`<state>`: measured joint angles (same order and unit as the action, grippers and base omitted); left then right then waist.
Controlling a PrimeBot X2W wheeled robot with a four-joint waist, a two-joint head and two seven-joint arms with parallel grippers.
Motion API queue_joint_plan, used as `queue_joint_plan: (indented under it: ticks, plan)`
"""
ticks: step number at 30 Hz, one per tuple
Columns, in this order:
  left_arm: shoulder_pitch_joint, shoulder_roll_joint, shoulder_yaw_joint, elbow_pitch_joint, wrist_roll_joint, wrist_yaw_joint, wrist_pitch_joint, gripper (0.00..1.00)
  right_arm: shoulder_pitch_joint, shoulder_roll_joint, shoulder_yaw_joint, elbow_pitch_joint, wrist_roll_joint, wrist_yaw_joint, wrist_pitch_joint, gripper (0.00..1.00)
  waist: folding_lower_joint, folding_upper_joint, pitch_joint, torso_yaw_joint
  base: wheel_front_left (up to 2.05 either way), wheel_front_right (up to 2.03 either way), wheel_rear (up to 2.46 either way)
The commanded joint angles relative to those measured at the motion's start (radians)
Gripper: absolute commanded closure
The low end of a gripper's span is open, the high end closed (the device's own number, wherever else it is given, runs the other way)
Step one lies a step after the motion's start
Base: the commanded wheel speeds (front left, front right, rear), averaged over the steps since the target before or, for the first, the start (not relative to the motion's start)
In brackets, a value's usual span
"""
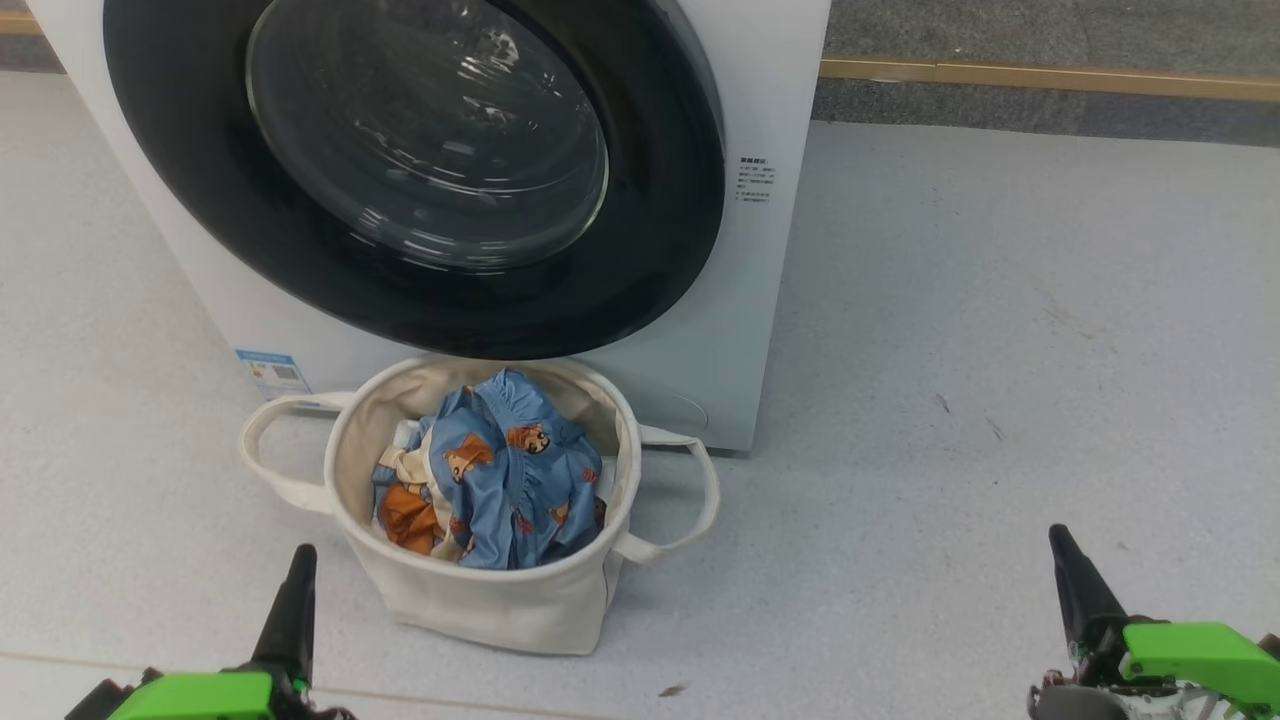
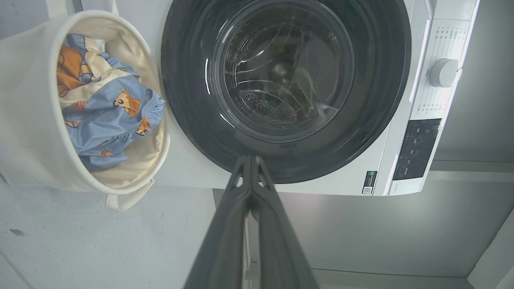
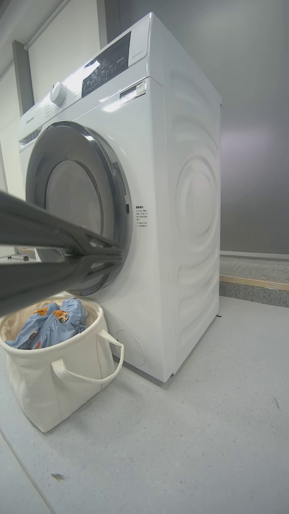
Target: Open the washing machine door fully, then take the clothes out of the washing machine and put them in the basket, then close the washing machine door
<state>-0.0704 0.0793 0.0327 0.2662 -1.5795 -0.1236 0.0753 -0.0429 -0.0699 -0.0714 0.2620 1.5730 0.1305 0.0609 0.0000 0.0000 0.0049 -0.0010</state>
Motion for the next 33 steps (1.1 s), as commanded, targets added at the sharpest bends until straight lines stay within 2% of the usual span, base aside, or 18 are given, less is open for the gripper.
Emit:
queue_joint_plan:
  ticks: [1,5,33]
  plan:
    - [-0.036,-0.004,0.048,-0.024,-0.024,-0.007,0.011,1.00,-0.058,-0.012,0.010,-0.027,0.036,0.000,0.011,1.00,0.0000,0.0000,-0.001,0.000,0.00,0.00,0.00]
    - [-0.036,-0.014,0.061,-0.022,-0.046,-0.007,0.022,1.00,-0.061,-0.012,0.001,-0.020,0.072,0.000,0.017,1.00,0.0000,0.0000,-0.002,0.001,0.00,0.00,0.00]
    - [-0.036,-0.019,0.067,-0.022,-0.041,-0.007,0.027,1.00,-0.062,-0.003,-0.011,-0.019,0.062,0.000,0.027,1.00,0.0000,0.0000,-0.002,0.001,0.00,0.00,0.00]
